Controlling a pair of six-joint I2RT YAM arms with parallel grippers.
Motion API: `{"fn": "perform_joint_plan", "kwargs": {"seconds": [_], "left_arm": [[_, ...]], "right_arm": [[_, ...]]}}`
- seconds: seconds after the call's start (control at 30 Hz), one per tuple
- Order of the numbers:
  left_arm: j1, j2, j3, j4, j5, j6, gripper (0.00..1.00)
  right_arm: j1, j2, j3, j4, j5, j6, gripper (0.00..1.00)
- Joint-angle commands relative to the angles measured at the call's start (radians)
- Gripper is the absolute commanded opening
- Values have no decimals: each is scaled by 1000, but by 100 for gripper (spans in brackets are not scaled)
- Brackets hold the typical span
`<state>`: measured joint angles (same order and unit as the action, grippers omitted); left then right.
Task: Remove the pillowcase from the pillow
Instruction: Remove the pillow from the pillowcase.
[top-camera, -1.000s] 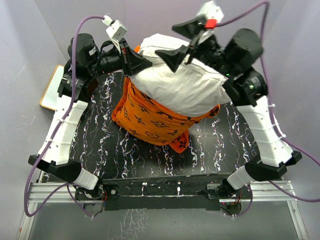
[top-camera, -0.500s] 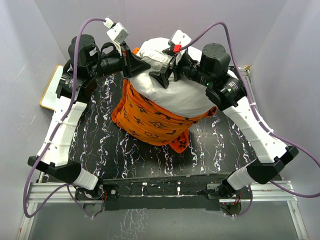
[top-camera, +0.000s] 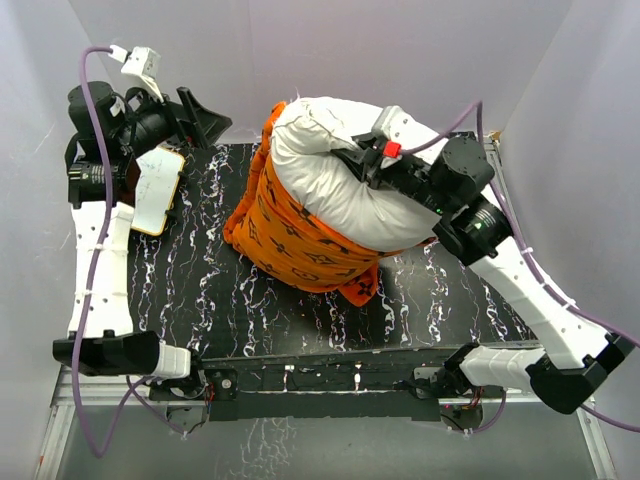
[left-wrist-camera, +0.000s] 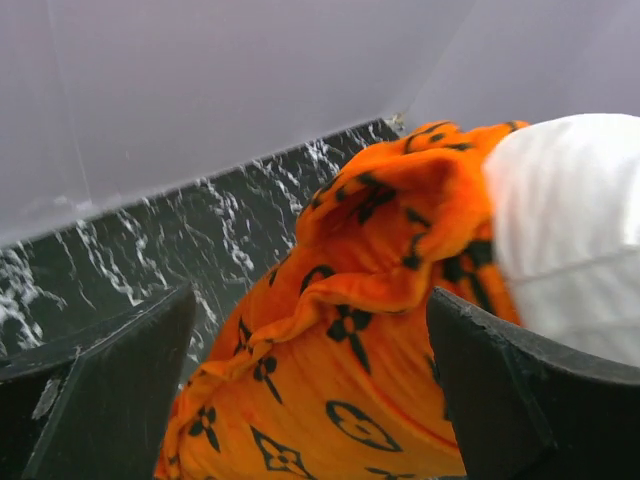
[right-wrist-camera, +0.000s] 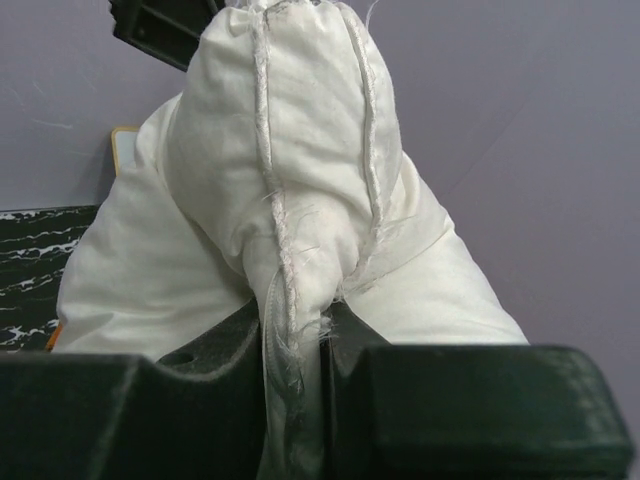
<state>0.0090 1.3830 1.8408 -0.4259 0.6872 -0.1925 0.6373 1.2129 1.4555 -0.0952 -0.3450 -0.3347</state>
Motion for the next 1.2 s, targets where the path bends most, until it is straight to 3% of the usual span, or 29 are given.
{"fn": "perform_joint_plan", "kwargs": {"seconds": [0.0, 0.23, 0.6, 0.7, 0.8, 0.83, 1.03, 1.17], "left_arm": [[25, 8, -90, 89, 113, -156, 97], [-19, 19, -189, 251, 233, -340, 97], [-198, 42, -245, 273, 173, -304, 88], [-202, 35, -267, 247, 104, -251, 72], [-201, 37, -297, 185, -57, -159, 37], [-201, 37, -310, 171, -107, -134, 30], [-201, 24, -425, 188, -316, -41, 11], [-202, 28, -489, 188, -451, 44, 5]], "right_arm": [[-8, -20, -71, 14, -30, 43, 8], [-7, -74, -179, 71, -65, 120, 8], [-6, -90, -201, 50, -61, 152, 8], [-6, -89, -192, 63, -62, 176, 8], [-7, -100, -193, 101, -66, 213, 8], [-7, -106, -194, 114, -62, 224, 8], [-8, -152, -204, 186, 48, 314, 8], [-17, -177, -221, 238, 137, 364, 8]]}}
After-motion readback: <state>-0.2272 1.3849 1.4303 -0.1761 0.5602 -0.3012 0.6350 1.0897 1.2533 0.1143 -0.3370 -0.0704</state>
